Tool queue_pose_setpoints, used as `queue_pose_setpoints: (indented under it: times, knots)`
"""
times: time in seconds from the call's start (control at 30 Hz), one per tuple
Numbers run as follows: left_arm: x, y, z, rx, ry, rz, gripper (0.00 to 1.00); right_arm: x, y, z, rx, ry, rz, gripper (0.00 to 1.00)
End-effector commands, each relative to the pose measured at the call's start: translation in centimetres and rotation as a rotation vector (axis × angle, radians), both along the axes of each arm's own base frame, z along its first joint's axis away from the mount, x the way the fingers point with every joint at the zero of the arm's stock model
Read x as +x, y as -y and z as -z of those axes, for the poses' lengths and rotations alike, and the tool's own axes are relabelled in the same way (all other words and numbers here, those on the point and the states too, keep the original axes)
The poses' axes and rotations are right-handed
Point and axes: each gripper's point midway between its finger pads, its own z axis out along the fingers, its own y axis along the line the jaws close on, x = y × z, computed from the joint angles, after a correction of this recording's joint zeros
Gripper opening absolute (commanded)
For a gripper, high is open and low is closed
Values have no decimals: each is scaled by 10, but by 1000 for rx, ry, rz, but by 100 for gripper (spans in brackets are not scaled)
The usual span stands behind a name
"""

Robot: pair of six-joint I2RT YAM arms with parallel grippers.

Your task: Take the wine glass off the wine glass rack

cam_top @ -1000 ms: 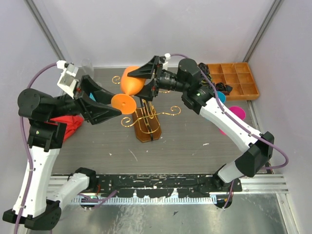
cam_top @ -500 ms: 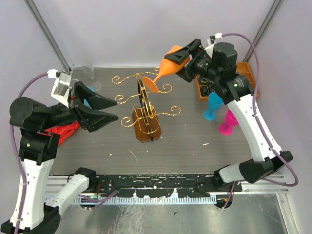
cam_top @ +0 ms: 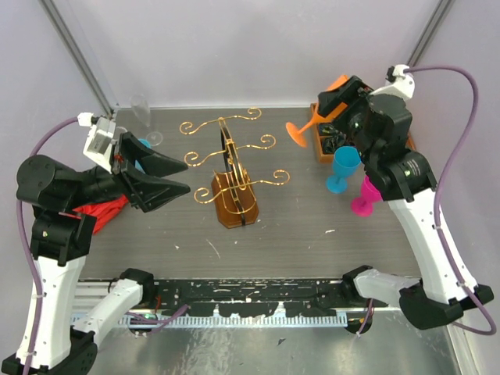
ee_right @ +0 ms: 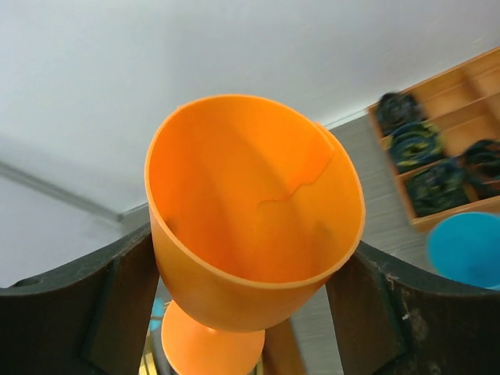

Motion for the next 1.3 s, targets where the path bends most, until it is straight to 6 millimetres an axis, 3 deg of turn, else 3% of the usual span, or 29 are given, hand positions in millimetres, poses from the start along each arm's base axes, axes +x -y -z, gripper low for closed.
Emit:
queue_pose_setpoints:
  times: [0.0, 0.4, 0.7, 1.27]
  knots:
    - [-2, -1, -2, -14, 2, -8, 63, 3, 46, 0, -192, 87, 196, 67]
    - [-3, -1, 0, -23, -20, -15, 62, 30, 50, 69, -369, 94, 241, 64]
    - [0, -2, 4, -33, -45, -34, 62, 50, 33, 133, -443, 114, 162, 65]
    - [5, -6, 2, -79, -85, -95, 61, 90, 2, 224, -551, 102, 111, 70]
